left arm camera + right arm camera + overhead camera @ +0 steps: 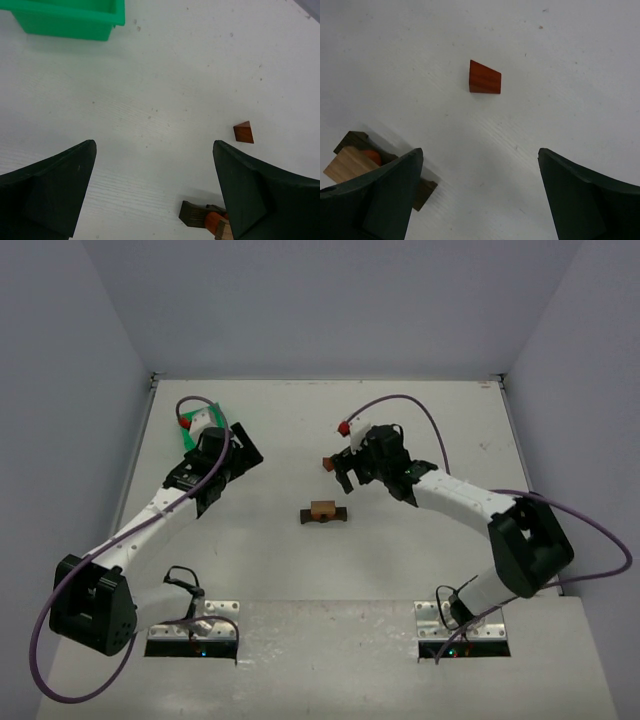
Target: Build the wood block tower
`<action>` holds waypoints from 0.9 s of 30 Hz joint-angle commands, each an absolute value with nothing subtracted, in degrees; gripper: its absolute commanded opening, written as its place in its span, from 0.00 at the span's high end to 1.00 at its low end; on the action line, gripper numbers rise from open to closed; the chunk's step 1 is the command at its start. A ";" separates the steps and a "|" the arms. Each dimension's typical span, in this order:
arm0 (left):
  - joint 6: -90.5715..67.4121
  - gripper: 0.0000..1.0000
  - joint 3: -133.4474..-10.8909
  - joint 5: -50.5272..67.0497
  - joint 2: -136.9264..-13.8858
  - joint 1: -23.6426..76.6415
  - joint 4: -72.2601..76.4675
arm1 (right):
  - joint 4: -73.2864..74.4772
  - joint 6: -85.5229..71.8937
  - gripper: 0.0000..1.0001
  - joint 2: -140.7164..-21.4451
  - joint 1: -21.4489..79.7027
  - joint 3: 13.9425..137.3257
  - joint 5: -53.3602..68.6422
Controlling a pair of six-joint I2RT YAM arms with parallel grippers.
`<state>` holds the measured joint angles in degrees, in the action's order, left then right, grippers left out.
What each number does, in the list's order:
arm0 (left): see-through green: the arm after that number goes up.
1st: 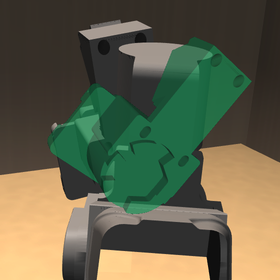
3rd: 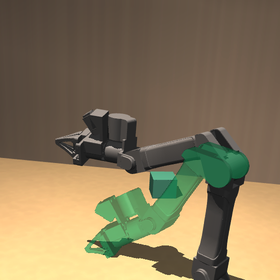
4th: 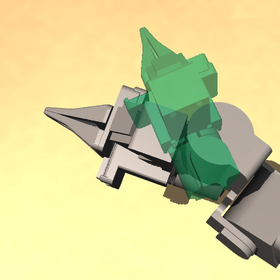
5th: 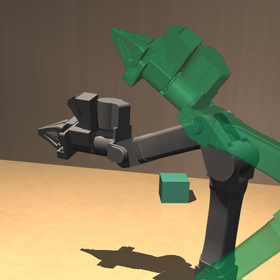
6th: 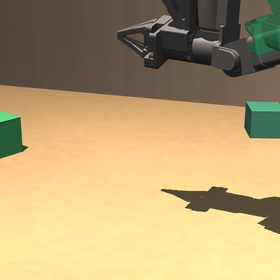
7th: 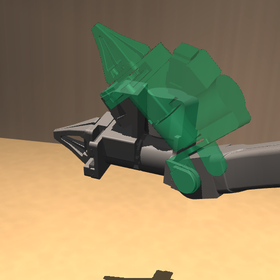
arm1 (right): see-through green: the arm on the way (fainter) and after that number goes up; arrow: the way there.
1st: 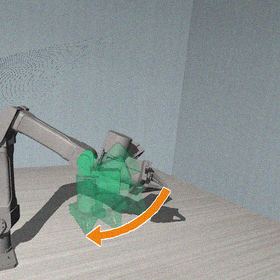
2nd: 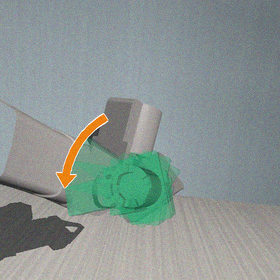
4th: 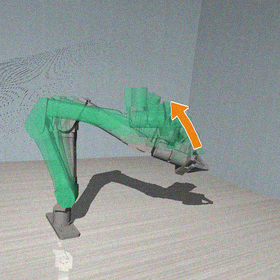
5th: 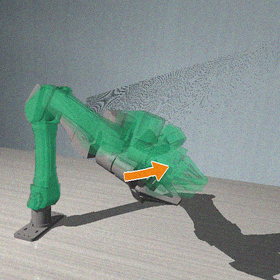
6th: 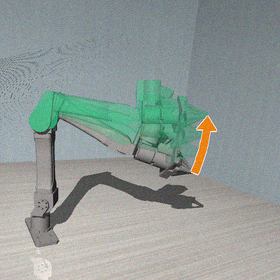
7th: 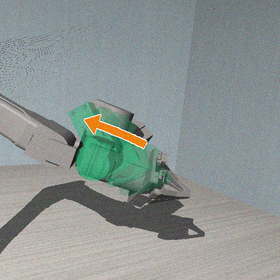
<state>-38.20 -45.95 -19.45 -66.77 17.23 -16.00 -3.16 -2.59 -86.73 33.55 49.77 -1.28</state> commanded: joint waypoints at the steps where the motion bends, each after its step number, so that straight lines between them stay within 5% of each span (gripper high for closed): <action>1: -35.67 0.00 -44.02 -17.23 -66.80 16.43 -10.54 | -0.41 3.80 0.10 -98.60 34.99 63.11 -2.55; 14: -33.66 0.00 -41.96 -17.25 -66.79 15.49 -8.91 | 8.66 5.90 0.63 -119.31 36.66 84.93 -7.51; 27: -33.40 0.00 -41.84 -17.67 -67.24 15.20 -8.70 | 11.60 5.18 0.77 -121.90 36.83 86.13 -11.07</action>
